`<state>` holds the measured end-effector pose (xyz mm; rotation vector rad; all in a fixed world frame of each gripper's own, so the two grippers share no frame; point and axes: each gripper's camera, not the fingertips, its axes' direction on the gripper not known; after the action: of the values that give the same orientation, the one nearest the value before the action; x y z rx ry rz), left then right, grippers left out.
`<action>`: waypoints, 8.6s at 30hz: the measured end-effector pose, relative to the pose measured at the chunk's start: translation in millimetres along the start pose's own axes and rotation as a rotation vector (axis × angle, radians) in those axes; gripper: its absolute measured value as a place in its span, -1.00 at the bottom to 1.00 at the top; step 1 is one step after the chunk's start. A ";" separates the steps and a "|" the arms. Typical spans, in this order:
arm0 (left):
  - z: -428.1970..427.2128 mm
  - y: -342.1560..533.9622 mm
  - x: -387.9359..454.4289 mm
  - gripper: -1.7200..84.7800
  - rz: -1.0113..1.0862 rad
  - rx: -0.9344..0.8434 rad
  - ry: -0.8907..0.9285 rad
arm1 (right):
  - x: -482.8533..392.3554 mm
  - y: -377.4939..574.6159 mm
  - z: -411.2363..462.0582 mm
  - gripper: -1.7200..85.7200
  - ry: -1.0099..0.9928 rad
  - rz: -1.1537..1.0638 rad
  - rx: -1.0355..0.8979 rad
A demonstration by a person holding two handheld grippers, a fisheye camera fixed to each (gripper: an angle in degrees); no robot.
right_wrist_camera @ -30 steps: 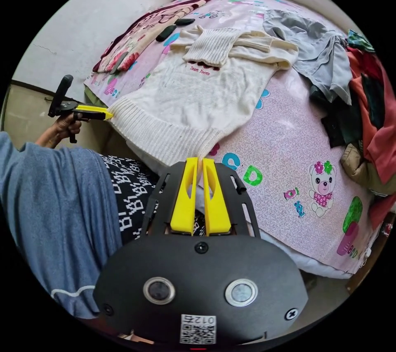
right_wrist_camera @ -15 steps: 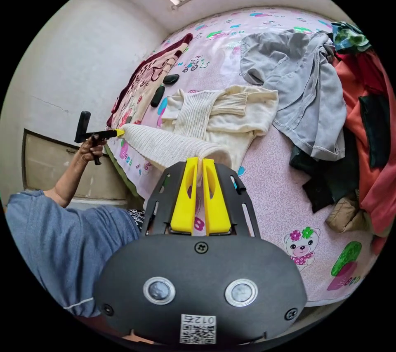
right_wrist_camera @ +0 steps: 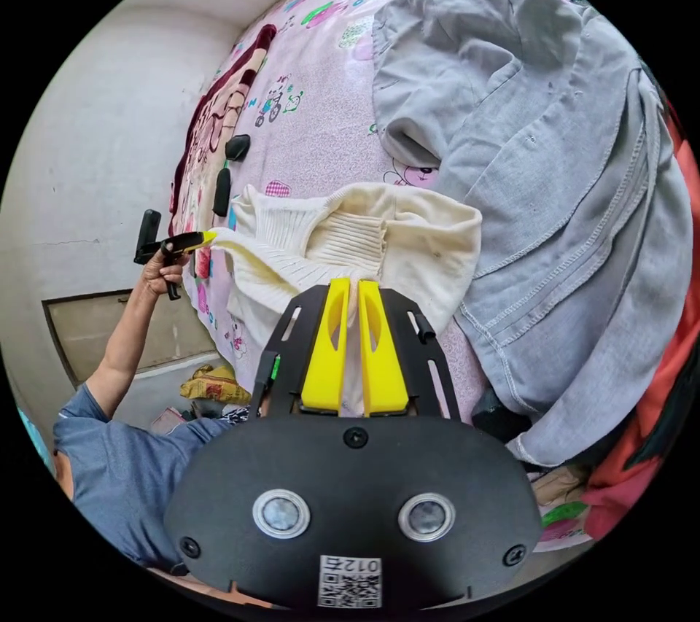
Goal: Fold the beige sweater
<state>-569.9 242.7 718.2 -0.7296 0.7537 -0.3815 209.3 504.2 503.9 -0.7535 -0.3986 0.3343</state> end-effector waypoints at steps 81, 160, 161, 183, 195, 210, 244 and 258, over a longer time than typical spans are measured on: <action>167.3 160.2 214.6 -0.95 0.487 0.223 -0.521 | -352.7 -139.2 359.4 -0.90 0.612 -0.434 0.020; 185.1 326.4 449.0 -0.94 0.620 0.232 -0.417 | -253.7 -283.3 221.5 -0.91 0.397 -0.801 -0.057; 193.3 323.6 454.1 -0.94 0.633 0.217 -0.421 | -244.2 -280.9 218.5 -0.91 0.400 -0.789 -0.060; 276.4 280.2 544.6 -0.89 0.904 0.211 -0.585 | -62.8 -196.2 168.7 -0.85 0.496 -0.550 -0.079; 321.7 122.4 535.9 -0.96 0.818 0.079 -0.676 | -87.8 -66.4 68.3 -0.77 0.693 -0.532 0.119; 349.6 100.1 546.9 -0.96 0.858 0.061 -0.687 | -125.9 41.3 100.0 -0.90 0.381 -0.514 0.193; 345.1 95.7 421.7 -0.96 0.741 0.130 -0.624 | -213.5 98.4 54.1 -0.96 0.466 -0.346 0.165; 394.9 122.2 346.0 -0.96 0.783 -0.031 -0.583 | -211.8 153.1 126.5 -0.96 0.544 -0.131 0.076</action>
<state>-38.7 316.5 663.4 -0.4834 0.4351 0.5384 -57.1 592.5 430.0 -0.7078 0.0792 0.0139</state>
